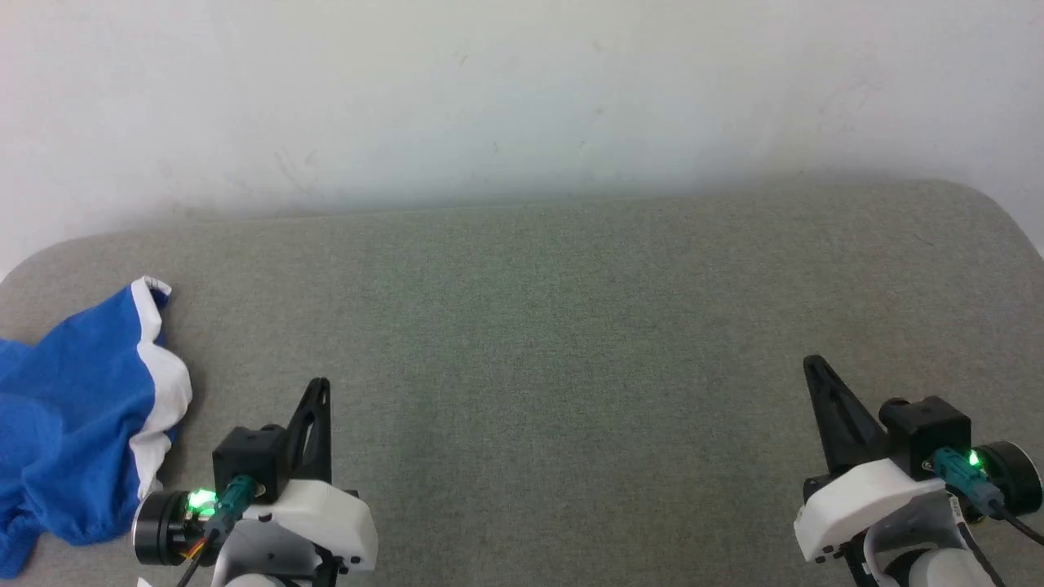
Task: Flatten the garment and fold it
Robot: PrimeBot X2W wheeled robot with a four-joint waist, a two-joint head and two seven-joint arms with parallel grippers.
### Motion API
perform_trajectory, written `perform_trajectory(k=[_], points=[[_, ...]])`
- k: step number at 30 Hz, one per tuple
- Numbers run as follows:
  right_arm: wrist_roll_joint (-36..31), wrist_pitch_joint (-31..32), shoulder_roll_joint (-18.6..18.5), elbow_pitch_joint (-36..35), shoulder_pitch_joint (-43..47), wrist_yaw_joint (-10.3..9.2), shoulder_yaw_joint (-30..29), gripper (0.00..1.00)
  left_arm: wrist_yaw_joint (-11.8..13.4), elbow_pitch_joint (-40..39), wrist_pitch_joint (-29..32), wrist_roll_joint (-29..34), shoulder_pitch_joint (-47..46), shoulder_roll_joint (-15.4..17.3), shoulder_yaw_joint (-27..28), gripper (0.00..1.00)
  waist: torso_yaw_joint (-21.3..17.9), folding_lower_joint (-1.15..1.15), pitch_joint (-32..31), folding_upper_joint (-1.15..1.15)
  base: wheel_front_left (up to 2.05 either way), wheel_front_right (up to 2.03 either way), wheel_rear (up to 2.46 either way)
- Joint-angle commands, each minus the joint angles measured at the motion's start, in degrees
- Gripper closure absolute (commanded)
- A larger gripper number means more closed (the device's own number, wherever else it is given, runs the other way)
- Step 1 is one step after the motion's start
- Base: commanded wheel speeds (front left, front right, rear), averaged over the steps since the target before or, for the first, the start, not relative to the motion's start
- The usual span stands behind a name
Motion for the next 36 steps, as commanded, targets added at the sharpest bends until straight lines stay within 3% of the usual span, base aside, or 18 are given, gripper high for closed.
perform_trajectory(k=[1,2,3,36], points=[[0.03,0.03,0.18,-0.2,-0.49,-0.11,0.02,1.0,0.44,-0.24,0.02,0.2,-0.69,-0.11,0.24,1.0,0.0,0.0,0.0,0.0,0.0,0.0,0.0],[0.03,-0.02,0.0,0.02,0.01,0.0,-0.02,1.0,0.0,0.01,-0.02,-0.02,0.02,0.0,-0.02,1.0,0.0,0.0,0.0,0.0,0.0,0.0,0.0],[0.06,-0.03,-0.01,0.06,0.02,0.0,-0.02,0.0,0.0,0.03,-0.03,-0.03,0.03,0.01,-0.05,0.0,0.0,0.0,0.0,0.0,0.0,0.0,0.0],[3.5,-3.7,0.03,1.62,0.66,-0.03,-3.68,0.0,-0.78,-1.23,-3.71,-2.52,1.54,-0.02,0.01,0.0,0.96,0.0,0.61,0.0,0.0,0.0,0.0]])
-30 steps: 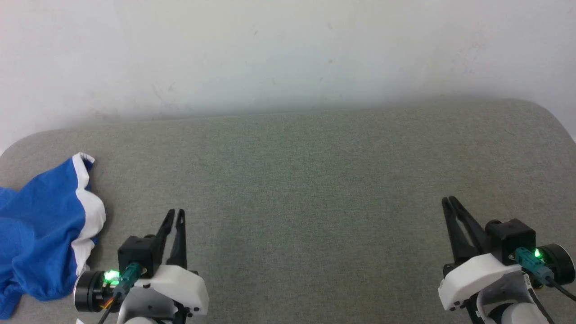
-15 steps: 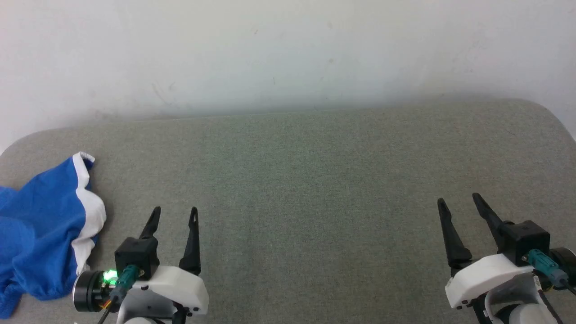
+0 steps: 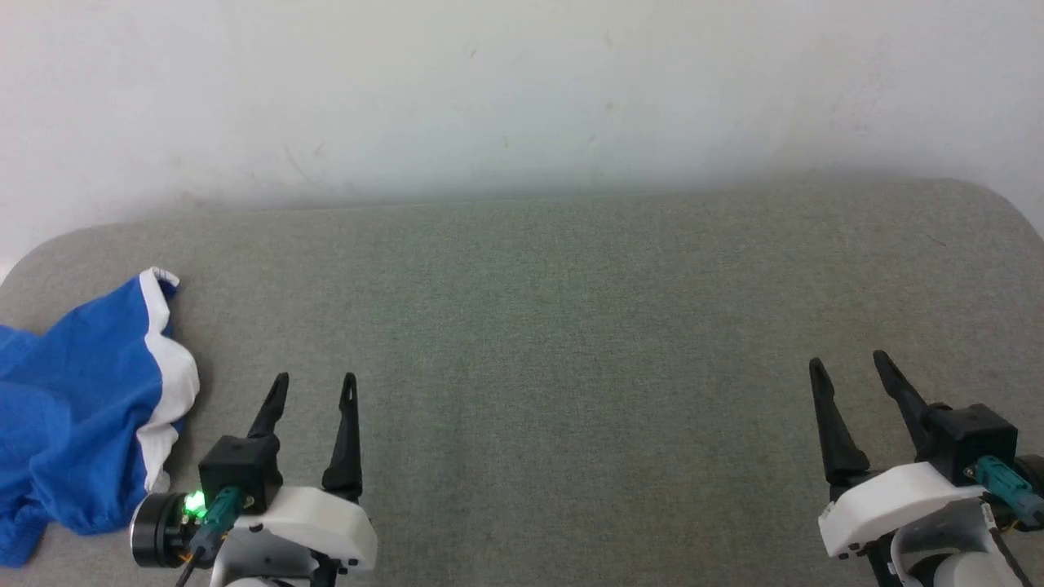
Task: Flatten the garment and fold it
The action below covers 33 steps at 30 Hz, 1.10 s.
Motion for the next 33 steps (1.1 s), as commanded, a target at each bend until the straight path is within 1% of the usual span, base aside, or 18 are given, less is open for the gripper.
perform_trajectory(k=[1,9,19,33], points=[[0.54,-0.71,0.05,0.17,0.44,-0.03,-0.35,0.0,-0.69,-0.39,-0.69,-0.46,0.96,-0.03,0.11,0.0,0.28,-0.01,0.15,0.0,0.0,0.0,0.0],[0.51,-1.55,0.06,0.17,0.44,-0.03,-0.79,0.0,-0.62,-0.66,-1.53,-1.25,1.09,-0.04,0.11,0.0,1.52,-0.01,0.51,0.0,0.0,0.0,0.0],[0.04,-2.75,0.08,0.47,0.69,-0.04,-0.82,0.0,-0.65,-0.8,-2.73,-2.16,1.59,-0.05,0.09,0.0,4.58,-0.01,0.56,0.0,0.0,0.0,0.0],[-0.45,-4.42,0.1,0.87,0.89,-0.05,-0.85,0.0,-0.56,-1.2,-4.4,-3.69,2.42,-0.06,0.01,0.0,10.46,-0.01,1.08,0.0,0.0,0.0,0.0]])
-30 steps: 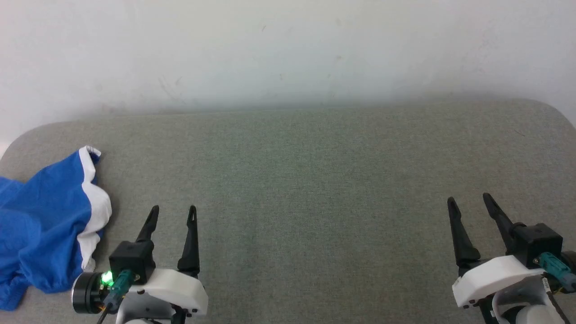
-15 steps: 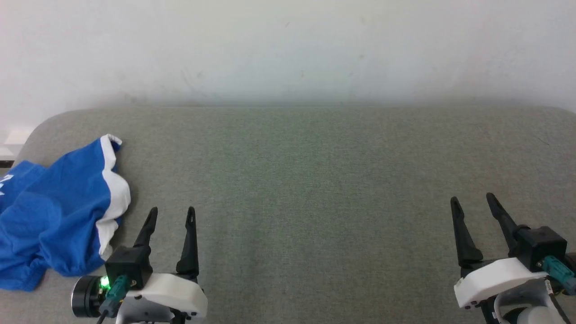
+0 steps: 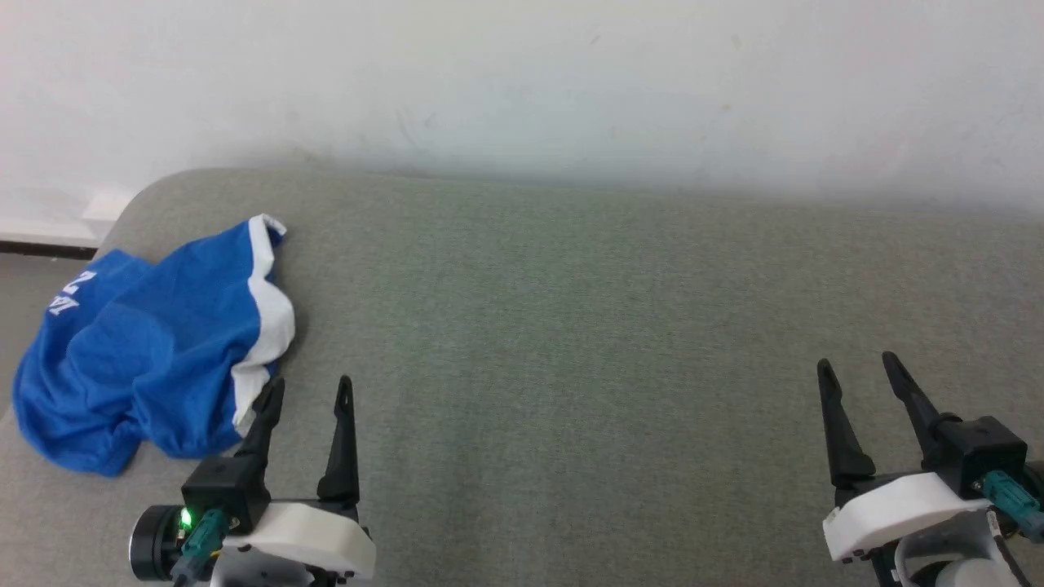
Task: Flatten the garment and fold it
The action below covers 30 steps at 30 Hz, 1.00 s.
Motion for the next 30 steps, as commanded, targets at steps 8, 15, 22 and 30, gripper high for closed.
perform_trajectory(k=[8,15,22,30], points=[[-1.43,-1.39,0.12,0.72,-0.22,-0.06,0.19,0.0,0.09,-0.56,-1.42,-1.76,1.21,-0.06,-0.22,0.0,4.96,-0.01,1.17,0.0,0.0,0.0,0.0],[-1.88,-2.23,0.13,1.5,-0.36,-0.07,0.32,0.0,0.52,-0.73,-2.25,-2.94,1.48,-0.06,-0.73,0.0,8.81,-0.01,1.48,0.0,0.0,0.0,0.0],[-2.3,-3.06,0.14,2.1,-0.24,-0.07,0.68,0.0,0.63,-0.88,-3.09,-3.81,2.22,-0.07,-0.74,0.0,12.65,-0.01,1.53,0.0,0.0,0.0,0.0],[-3.01,-4.02,0.15,2.97,-0.38,-0.08,1.5,0.0,0.93,-1.04,-4.05,-5.01,2.8,-0.08,-1.07,0.0,16.29,-0.01,1.89,0.0,0.0,0.0,0.0]])
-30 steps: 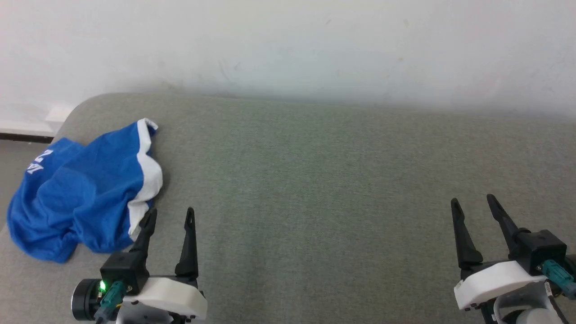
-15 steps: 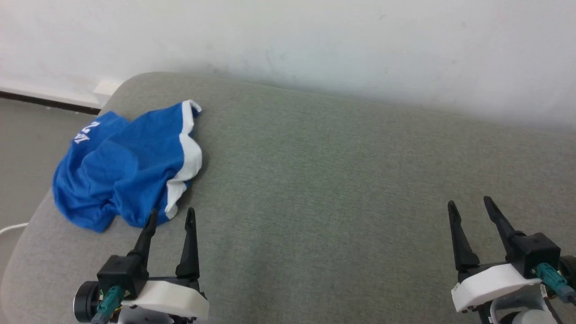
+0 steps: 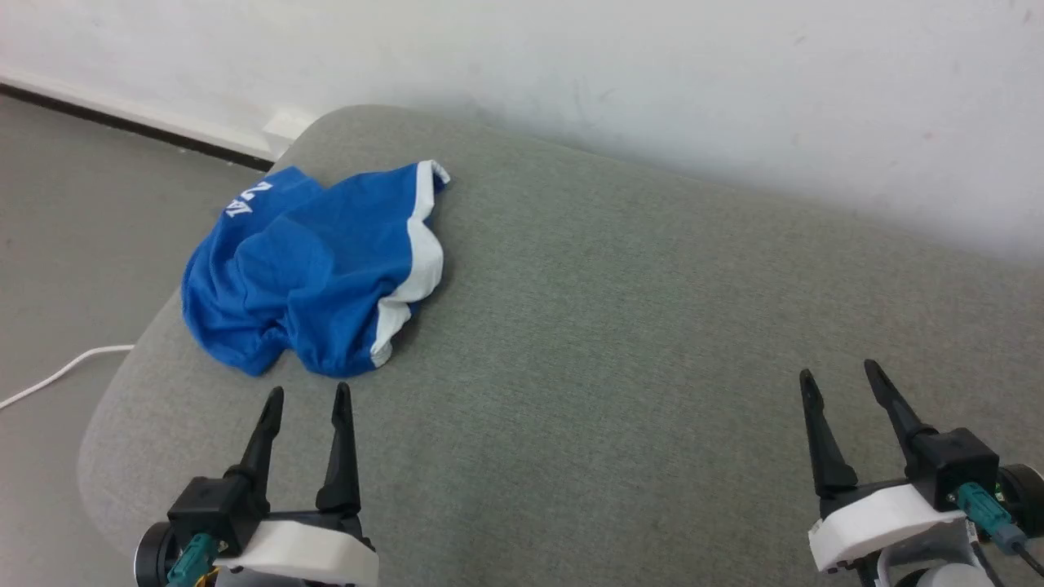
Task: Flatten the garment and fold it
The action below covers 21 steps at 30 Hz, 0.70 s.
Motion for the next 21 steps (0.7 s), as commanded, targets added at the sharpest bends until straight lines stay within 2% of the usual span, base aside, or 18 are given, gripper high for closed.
perform_trajectory(k=[1,21], points=[[-0.45,-0.58,0.12,0.36,-0.32,-0.08,0.27,0.0,0.46,-0.33,-0.57,-0.65,0.88,-0.08,-0.18,0.0,1.81,0.0,0.24,0.0,0.0,0.0,0.0],[-0.6,-2.97,0.15,2.44,0.05,-0.1,1.49,0.0,0.59,-0.28,-2.96,-2.72,3.16,-0.1,-0.5,0.0,11.13,0.0,-0.89,0.0,0.0,0.0,0.0]])
